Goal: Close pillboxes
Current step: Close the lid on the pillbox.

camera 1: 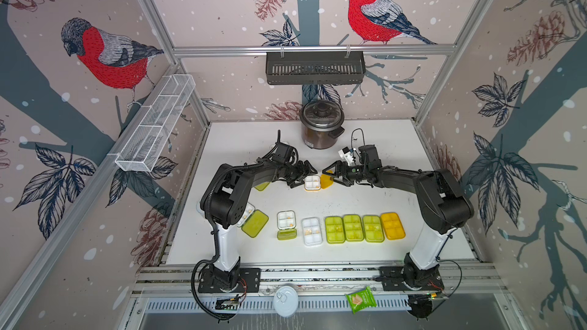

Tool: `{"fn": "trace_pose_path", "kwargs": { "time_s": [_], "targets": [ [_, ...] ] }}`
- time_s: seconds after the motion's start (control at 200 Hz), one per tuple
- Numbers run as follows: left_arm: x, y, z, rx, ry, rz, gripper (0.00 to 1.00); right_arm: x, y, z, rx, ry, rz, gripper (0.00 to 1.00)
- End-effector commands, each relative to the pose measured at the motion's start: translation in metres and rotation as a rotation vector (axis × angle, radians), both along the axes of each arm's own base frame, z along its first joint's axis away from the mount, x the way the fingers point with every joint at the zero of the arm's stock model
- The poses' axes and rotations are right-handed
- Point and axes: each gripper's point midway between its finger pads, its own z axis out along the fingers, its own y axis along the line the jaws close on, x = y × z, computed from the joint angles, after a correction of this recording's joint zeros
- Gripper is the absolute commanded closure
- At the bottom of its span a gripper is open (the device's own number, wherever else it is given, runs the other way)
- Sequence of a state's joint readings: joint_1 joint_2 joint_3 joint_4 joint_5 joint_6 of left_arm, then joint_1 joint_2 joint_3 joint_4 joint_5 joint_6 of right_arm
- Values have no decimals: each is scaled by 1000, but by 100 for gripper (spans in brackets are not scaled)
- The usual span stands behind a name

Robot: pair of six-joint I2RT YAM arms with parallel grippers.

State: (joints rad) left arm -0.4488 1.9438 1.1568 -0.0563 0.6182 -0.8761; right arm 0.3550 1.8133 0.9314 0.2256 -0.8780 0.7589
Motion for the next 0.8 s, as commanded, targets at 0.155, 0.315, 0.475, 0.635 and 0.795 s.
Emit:
{"fn": "trace_pose_path", "kwargs": {
  "time_s": [0.155,0.315,0.475,0.635,0.795],
  "targets": [
    [-2,-8,7,-58,3,-5,15,10,7,11,10,-42,-27,17],
    [5,4,17,-46,-27,46,15,9,13,14,-3,-53,-15,17],
    [21,33,38,-82,-71,142,15,10,17,13,-17,-52,-6,17],
    [35,54,57,-106,-114,190,16,9,28,6,-34,-39,12,17],
    [41,63,59,-116,-117,210,15,11,40,8,-28,-38,29,17]
  ]
}}
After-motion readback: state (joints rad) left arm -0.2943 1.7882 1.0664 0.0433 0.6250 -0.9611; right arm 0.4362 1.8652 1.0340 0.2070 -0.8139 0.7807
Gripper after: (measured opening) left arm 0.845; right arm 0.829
